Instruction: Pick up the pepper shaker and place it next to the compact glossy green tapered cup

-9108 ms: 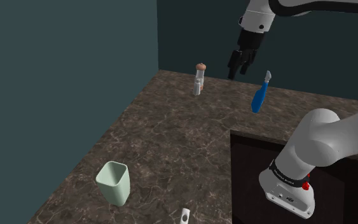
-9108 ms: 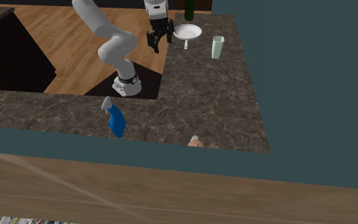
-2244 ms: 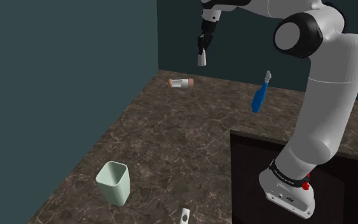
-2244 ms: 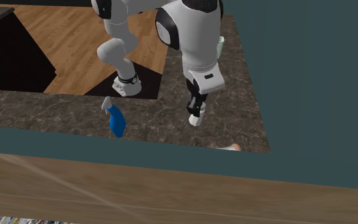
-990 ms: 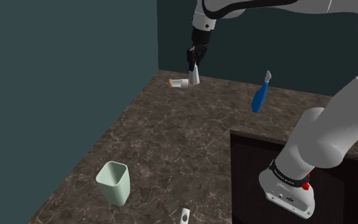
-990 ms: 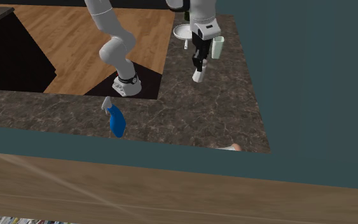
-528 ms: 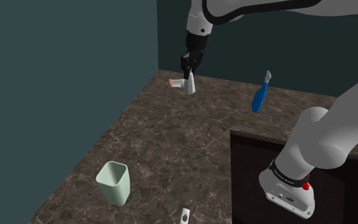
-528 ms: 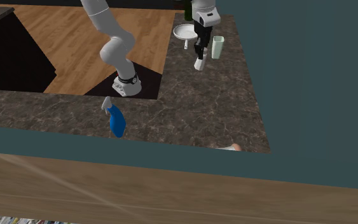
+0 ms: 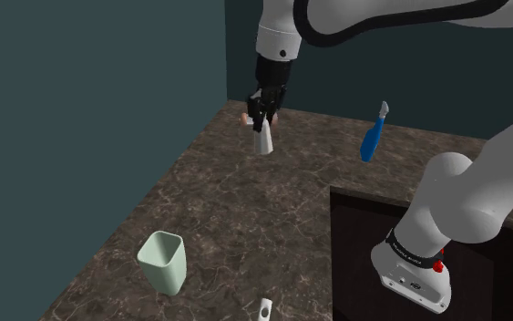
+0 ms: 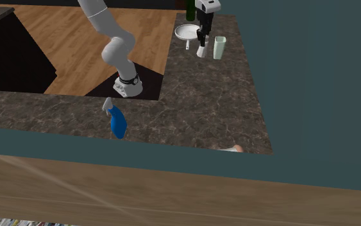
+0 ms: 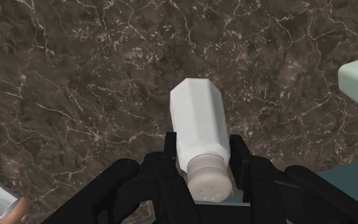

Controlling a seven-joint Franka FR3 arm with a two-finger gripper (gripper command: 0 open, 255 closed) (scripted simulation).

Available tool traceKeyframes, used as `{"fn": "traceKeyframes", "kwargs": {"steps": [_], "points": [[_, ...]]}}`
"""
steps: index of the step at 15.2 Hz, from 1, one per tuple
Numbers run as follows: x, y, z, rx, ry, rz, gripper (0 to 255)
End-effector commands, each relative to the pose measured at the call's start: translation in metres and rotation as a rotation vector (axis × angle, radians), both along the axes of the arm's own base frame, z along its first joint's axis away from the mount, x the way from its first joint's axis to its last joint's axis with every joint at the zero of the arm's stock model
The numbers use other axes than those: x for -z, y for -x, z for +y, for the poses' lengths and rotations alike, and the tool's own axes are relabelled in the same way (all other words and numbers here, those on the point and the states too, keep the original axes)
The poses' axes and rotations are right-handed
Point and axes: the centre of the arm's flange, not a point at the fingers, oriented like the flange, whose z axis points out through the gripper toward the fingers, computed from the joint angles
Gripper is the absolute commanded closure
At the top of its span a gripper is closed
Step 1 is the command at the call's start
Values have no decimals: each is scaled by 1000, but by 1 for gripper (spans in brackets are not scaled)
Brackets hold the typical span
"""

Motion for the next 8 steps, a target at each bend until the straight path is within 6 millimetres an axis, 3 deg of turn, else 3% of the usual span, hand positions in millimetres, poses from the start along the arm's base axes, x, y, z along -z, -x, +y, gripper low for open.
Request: {"fn": "traceKeyframes", "kwargs": {"steps": [1, 8], "points": [[1, 11, 23, 2, 0, 0, 255], [1, 51, 106, 2, 0, 0, 255]]}}
